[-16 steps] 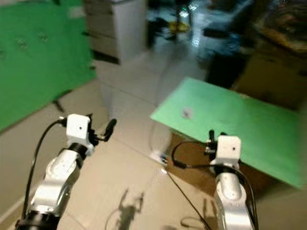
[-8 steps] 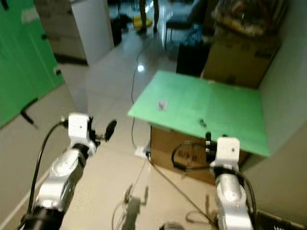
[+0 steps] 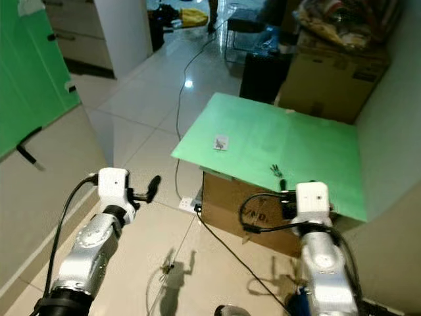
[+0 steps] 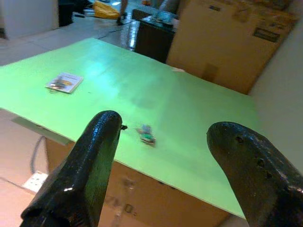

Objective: Hang keys on a hook

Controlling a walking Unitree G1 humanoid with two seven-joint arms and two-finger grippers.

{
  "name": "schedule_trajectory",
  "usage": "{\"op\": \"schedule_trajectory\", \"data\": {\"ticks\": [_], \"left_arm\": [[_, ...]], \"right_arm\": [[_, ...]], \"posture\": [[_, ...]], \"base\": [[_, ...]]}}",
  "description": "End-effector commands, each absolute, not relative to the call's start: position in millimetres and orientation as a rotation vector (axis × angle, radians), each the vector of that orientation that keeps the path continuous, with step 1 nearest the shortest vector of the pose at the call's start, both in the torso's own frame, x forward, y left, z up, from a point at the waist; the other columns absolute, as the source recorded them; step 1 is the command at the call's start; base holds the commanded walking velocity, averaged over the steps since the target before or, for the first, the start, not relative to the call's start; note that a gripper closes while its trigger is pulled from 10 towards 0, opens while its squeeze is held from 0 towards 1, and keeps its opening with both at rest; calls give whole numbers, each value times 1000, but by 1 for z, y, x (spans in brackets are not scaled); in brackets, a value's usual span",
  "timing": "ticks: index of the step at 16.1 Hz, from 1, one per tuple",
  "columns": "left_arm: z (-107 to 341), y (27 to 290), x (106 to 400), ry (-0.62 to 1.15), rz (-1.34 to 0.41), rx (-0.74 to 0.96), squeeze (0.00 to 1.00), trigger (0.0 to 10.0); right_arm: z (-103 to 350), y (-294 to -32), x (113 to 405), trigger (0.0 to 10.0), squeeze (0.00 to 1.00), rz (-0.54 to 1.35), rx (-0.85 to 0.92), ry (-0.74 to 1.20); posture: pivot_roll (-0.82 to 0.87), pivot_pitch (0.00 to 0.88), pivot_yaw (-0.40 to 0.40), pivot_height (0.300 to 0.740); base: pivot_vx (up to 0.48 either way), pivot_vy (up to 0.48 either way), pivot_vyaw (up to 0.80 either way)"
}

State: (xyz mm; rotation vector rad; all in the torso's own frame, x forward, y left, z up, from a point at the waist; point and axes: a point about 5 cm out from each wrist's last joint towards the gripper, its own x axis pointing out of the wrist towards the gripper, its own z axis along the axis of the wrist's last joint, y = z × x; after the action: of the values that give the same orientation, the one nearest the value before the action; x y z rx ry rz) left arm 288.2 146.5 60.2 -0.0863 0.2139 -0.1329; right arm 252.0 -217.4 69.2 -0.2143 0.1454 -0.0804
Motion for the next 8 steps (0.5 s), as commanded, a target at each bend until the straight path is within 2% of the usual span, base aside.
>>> {"op": "schedule_trajectory", "data": {"ticks": [1, 4, 5, 8], "left_arm": [[59, 151, 285, 227, -105, -104, 1000, 10000], [65, 149, 286, 195, -112, -75, 1000, 10000], [68, 147, 288, 178, -132, -56, 1000, 10000], [74, 145, 295, 145, -159, -38, 1000, 10000]], "right_arm": [[73, -211, 256, 10000, 0, -52, -222, 136], [70, -204, 258, 10000, 0, -15, -208, 145], [72, -202, 259, 10000, 1000, -19, -171, 113], [77, -202, 260, 10000, 1000, -43, -166, 81]], "posture": [[-73, 0, -48, 724], [-49, 0, -44, 724], [-47, 0, -40, 724], [-67, 0, -16, 724]], "base": [[0, 0, 0], [0, 0, 0], [0, 0, 0], [0, 0, 0]]}}
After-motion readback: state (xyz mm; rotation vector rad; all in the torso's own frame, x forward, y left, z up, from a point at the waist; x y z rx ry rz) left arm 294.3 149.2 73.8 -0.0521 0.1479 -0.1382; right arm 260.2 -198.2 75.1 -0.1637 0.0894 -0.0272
